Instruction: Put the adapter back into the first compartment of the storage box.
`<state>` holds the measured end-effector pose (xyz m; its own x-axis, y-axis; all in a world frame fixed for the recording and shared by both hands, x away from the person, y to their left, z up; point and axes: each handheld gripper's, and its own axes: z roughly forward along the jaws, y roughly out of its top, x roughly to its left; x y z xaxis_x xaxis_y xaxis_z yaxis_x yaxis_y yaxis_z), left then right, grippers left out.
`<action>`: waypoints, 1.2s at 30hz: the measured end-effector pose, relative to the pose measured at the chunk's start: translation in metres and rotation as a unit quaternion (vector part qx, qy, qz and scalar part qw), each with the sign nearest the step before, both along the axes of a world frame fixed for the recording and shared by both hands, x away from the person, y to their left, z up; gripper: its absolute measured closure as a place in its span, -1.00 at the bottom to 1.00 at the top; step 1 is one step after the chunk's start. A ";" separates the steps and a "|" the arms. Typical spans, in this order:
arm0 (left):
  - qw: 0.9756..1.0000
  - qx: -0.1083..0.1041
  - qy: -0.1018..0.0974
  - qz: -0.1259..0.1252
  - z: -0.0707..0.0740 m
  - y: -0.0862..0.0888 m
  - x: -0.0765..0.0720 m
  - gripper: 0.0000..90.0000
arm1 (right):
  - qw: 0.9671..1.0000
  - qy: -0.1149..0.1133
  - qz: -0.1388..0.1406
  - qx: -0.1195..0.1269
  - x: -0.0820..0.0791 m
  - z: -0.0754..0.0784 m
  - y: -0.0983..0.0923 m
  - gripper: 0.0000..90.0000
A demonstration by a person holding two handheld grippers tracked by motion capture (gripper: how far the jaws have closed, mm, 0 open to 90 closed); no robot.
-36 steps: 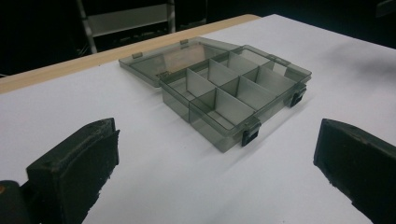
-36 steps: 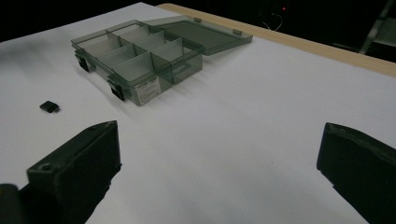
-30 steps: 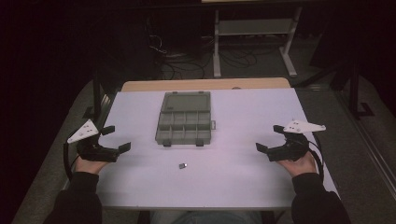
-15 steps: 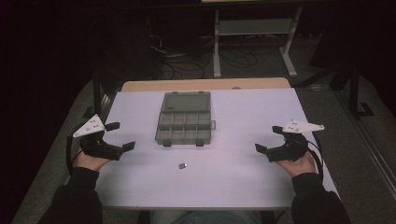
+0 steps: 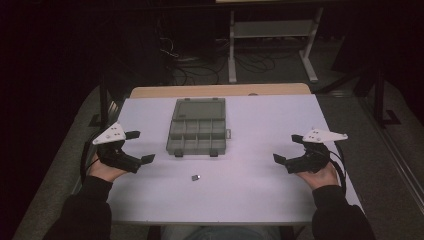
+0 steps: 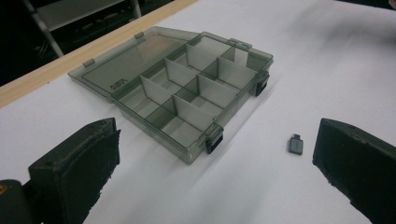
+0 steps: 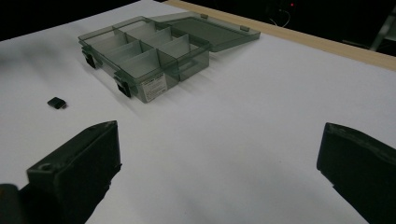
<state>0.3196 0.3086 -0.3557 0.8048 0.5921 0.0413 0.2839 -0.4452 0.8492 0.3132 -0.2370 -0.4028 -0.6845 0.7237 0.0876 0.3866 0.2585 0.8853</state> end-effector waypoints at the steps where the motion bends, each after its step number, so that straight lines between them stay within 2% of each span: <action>1: 1.000 0.000 0.001 -0.001 0.000 -0.001 0.000 -1.00 | 1.000 0.001 0.000 -0.001 0.000 0.000 0.000 -1.00; 19: 0.999 0.028 0.026 -0.036 -0.008 -0.026 0.007 -1.00 | 1.000 0.002 0.002 -0.002 0.001 -0.001 0.001 -1.00; 25: 0.997 0.042 0.039 -0.050 -0.013 -0.037 0.010 -1.00 | 1.000 0.003 0.004 -0.004 0.000 -0.001 0.001 -1.00; 34: 0.996 0.051 0.044 -0.066 -0.015 -0.050 0.011 -1.00 | 1.000 0.004 0.005 -0.006 0.001 -0.001 0.002 -1.00; 36: 0.995 0.058 0.045 -0.069 -0.017 -0.053 0.011 -1.00 | 1.000 0.004 0.005 -0.007 0.000 -0.001 0.002 -1.00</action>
<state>0.3310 0.2553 -0.3724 0.8820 0.4705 0.0271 0.2853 -0.5790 0.7638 0.3136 -0.2351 -0.4039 -0.6917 0.7174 0.0831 0.3905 0.2748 0.8786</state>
